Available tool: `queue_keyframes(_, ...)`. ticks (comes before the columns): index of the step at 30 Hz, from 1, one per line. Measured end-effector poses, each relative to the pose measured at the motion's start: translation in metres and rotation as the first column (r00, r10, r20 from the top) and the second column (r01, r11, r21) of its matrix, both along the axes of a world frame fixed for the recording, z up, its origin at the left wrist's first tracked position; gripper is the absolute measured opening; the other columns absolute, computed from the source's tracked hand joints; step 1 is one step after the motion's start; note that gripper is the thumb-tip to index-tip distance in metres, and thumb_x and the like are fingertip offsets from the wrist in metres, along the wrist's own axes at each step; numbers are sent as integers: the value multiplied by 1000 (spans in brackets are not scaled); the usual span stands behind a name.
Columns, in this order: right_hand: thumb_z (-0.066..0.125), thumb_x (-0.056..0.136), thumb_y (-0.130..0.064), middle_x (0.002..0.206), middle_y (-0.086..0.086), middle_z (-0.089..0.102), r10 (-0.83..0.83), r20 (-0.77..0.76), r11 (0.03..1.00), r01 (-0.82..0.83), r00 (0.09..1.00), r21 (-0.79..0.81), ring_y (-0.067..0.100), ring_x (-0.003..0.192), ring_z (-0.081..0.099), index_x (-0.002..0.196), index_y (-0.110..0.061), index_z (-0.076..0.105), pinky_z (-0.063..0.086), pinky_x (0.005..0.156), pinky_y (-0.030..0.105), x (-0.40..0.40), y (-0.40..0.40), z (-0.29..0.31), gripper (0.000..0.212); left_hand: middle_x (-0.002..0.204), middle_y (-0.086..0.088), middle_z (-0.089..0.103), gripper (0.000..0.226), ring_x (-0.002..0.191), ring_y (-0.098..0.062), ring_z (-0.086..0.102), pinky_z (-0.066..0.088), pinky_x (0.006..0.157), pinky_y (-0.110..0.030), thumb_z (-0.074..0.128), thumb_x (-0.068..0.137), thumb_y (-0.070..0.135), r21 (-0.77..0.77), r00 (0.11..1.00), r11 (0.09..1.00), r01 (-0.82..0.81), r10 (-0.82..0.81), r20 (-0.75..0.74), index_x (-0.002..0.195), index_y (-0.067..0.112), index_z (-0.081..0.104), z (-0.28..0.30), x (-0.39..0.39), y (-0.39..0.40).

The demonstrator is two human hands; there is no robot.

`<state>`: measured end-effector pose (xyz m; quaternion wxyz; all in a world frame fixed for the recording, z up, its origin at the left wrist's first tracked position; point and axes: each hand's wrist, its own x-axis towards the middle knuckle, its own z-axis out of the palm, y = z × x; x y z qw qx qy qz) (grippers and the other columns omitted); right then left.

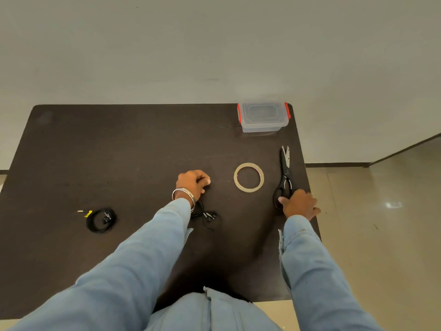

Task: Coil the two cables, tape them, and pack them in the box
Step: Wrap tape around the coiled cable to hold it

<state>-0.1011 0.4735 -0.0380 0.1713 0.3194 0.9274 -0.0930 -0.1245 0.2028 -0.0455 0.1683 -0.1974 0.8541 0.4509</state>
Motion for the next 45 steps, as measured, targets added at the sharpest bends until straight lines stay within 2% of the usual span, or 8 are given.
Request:
queue_keyframes(7, 61, 88, -37, 89, 10, 64, 84, 0, 991, -83, 997, 105, 29, 94, 60, 94, -8, 60, 32, 100, 47, 0, -5, 14, 29, 74, 6, 65, 20, 56, -12, 62, 58, 68, -31, 63, 86, 15, -23, 999, 999, 45, -44, 9, 70, 28, 64, 1, 2, -1)
queue_keyframes(12, 62, 88, -32, 89, 9, 64, 108, -99, 985, -120, 989, -124, 33, 99, 60, 97, -9, 59, 17, 112, 48, -4, -2, 45, 25, 73, 5, 64, 15, 56, -12, 62, 57, 66, -28, 61, 87, 15, -46, 998, 997, 58, -58, 2, 75, 24, 65, 3, 1, -1)
queue_keyframes(15, 65, 80, -53, 89, 6, 66, 343, -56, 931, -347, 938, -116, 33, 106, 59, 97, -13, 56, 3, 114, 54, -8, -10, 66, 44, 76, 2, 66, 14, 56, -13, 62, 56, 67, -28, 60, 88, 15, -55, 998, 996, 64, -65, -22, 77, 22, 66, 4, 1, 1)
queue_keyframes(17, 60, 65, -77, 101, 8, 66, 513, 73, 858, -514, 856, -3, 33, 113, 54, 102, -13, 57, -6, 112, 58, -8, -21, 79, 74, 76, 0, 66, 15, 56, -14, 62, 57, 67, -29, 59, 88, 14, -57, 997, 996, 63, -65, -38, 77, 22, 66, 5, 2, 3)
queue_keyframes(19, 52, 60, -86, 111, 10, 62, 636, 184, 738, -660, 749, 137, 33, 119, 49, 109, -11, 57, -10, 111, 61, -4, -33, 91, 90, 75, 0, 66, 15, 57, -15, 62, 58, 67, -30, 58, 88, 13, -60, 996, 996, 64, -68, -60, 77, 21, 66, 6, 1, 4)
queue_keyframes(22, 53, 73, -76, 116, 11, 59, 744, 237, 567, -778, 625, 271, 33, 120, 46, 114, -11, 56, -7, 112, 65, 6, -46, 98, 77, 76, -2, 66, 13, 61, -19, 63, 58, 71, -33, 58, 89, 13, -78, 991, 992, 94, -101, -87, 82, 17, 67, 9, 1, 5)
queue_keyframes(26, 57, 83, -59, 120, 11, 58, 777, 250, 483, -802, 577, 352, 31, 123, 46, 118, -13, 55, -3, 112, 65, 16, -52, 100, 57, 80, -4, 67, 12, 67, -22, 66, 58, 75, -35, 58, 89, 13, -99, 988, 989, 114, -123, -98, 87, 14, 69, 12, 0, 5)
queue_keyframes(45, 62, 87, -35, 118, 9, 58, 798, 229, 441, -799, 557, 409, 28, 123, 45, 114, -14, 58, -5, 105, 73, 24, -64, 100, 35, 90, -9, 70, 13, 72, -23, 68, 57, 80, -37, 56, 91, 15, -195, 972, 966, 172, -199, -125, 93, 12, 69, 19, 2, 7)
